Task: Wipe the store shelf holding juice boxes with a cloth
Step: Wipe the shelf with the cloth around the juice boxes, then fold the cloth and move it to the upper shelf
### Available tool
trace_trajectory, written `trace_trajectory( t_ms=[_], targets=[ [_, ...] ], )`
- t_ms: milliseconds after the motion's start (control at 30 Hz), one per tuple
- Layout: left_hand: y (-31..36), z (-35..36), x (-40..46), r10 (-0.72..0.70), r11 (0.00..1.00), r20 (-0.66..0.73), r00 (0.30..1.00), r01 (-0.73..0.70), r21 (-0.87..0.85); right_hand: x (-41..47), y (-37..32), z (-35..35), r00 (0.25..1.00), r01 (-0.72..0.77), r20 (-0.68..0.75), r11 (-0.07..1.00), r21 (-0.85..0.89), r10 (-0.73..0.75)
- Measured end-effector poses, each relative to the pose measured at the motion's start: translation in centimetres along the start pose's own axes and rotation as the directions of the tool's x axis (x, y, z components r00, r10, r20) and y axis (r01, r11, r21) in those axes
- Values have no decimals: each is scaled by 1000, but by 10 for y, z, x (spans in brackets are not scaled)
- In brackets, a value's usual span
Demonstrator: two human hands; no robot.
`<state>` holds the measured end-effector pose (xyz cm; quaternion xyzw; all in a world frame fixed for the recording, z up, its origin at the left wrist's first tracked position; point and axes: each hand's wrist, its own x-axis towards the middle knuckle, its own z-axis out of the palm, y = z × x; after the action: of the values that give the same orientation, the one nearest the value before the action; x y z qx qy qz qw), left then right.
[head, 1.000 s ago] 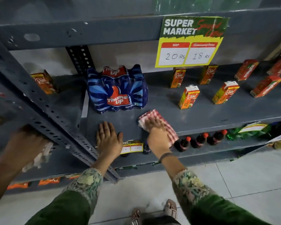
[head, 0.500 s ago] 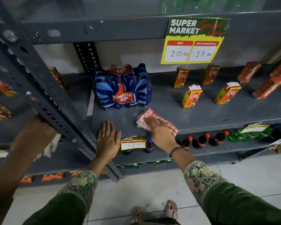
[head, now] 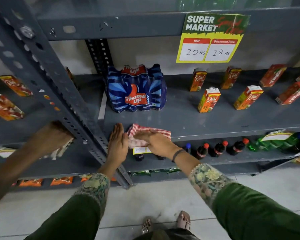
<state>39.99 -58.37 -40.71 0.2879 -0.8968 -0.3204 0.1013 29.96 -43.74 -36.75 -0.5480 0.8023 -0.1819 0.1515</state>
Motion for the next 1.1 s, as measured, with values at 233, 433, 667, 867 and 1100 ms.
trace_trajectory(
  t_ms=[233,433,667,867,1100],
  targets=[
    [-7,5,2,60,935,122,991,-99,340,-44,45,-26,663,-519,-558,844,137,499],
    [-4,8,-1,49,874,137,989,-108,474,-37,23,3,915,-365,-193,931,-23,354],
    [45,11,-35,105,994,-153,983,-98,55,-64,-17,-5,724,65,-63,23,998,687],
    [133,46,-88,-38,805,175,984,133,-579,-108,21,-25,664,276,124,-396,876,737],
    [221,111,-114,13,706,13,1000,0,-708,-217,104,-55,616,194,-100,-27,981,782]
  ],
)
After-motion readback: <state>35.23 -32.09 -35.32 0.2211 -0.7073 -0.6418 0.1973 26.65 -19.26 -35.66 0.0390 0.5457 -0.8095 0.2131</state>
